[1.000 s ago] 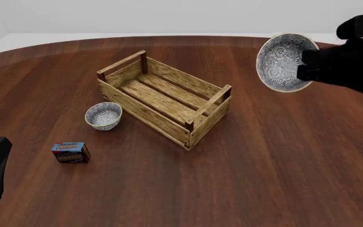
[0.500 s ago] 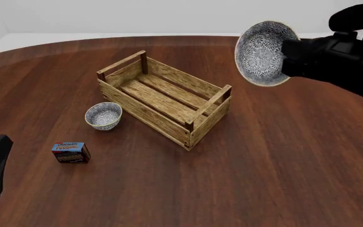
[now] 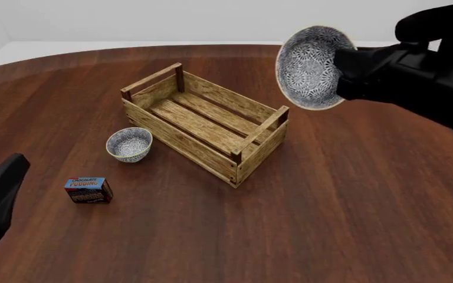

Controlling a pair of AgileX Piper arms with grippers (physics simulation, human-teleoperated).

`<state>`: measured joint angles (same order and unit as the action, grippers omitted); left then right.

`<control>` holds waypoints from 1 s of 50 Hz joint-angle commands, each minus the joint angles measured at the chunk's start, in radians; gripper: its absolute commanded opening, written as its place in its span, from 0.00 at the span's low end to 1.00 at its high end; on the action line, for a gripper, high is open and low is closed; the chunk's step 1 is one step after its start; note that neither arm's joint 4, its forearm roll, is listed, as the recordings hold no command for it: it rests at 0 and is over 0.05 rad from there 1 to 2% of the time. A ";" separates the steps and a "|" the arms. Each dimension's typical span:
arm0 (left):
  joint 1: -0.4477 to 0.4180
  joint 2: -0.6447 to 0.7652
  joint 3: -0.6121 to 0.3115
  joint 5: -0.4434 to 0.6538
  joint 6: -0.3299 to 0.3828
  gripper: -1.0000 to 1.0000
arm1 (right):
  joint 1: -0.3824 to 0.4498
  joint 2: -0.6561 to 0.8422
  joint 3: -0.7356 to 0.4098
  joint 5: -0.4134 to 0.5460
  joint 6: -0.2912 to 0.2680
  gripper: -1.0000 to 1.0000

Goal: Stack the right bowl on the left bowl and place them in the tray.

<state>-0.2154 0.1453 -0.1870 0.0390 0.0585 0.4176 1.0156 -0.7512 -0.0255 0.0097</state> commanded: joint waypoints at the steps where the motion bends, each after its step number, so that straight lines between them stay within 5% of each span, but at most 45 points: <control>1: -0.096 0.154 -0.054 -0.101 0.034 1.00 | 0.018 0.012 -0.004 -0.015 -0.002 0.00; 9: -0.257 0.351 -0.101 -0.221 0.015 1.00 | 0.024 0.027 0.001 -0.024 -0.009 0.00; 50: -0.460 0.762 -0.409 -0.323 0.056 1.00 | 0.027 0.087 0.004 -0.055 -0.026 0.00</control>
<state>-0.6400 0.8009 -0.5318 -0.2547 0.1194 0.4440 1.0967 -0.7416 -0.0757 -0.0173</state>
